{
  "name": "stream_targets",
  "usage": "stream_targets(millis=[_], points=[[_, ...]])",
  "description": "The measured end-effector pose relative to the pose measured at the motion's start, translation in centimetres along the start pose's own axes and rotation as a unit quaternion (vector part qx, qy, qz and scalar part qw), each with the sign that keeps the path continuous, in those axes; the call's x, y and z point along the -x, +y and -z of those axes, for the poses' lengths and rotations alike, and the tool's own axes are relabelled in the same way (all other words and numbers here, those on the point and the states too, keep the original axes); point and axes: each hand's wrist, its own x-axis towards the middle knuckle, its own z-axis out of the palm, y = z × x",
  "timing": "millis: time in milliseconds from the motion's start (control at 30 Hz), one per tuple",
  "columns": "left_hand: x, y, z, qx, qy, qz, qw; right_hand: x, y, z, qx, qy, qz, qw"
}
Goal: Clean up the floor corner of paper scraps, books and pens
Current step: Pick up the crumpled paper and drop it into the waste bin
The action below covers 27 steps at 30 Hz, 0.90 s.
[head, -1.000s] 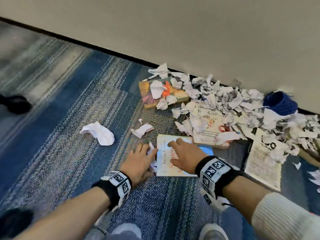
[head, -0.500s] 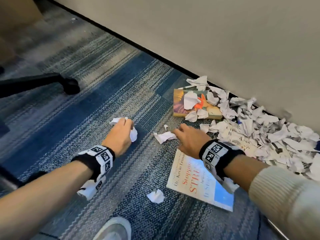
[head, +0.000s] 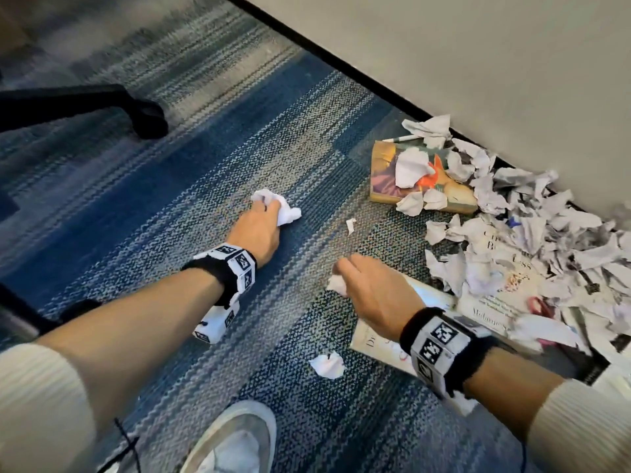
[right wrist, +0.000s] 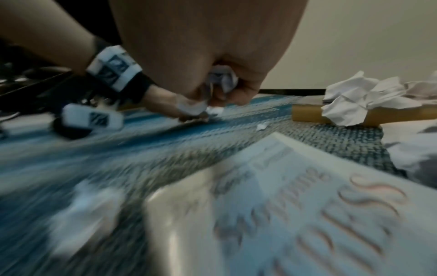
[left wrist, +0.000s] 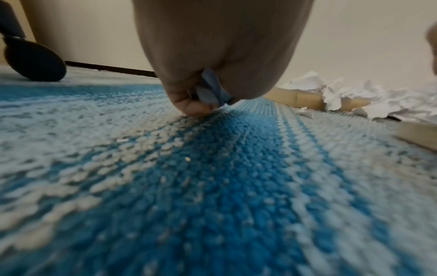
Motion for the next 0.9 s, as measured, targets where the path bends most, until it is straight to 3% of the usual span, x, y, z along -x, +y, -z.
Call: stream_targets(millis=[200,333,567,900], points=[[3.4,2.6,0.7,-0.009,0.003,-0.061,0.998,4.3,-3.6,-3.8,0.136,-0.125,0.050,0.982],[4.4,3.3,0.4,0.034,-0.015,-0.079,0.996,3.9,-4.6,-5.3,0.147,-0.164,0.097,0.971],[4.2,5.9,1.0,0.119,-0.064,-0.085,0.987,4.7,-4.8,-5.2,0.146,-0.157,0.094,0.972],[5.0,8.2,0.8,-0.006,-0.125,-0.146,0.981,7.1,-4.7,-4.8,0.122,-0.216,0.131,0.960]])
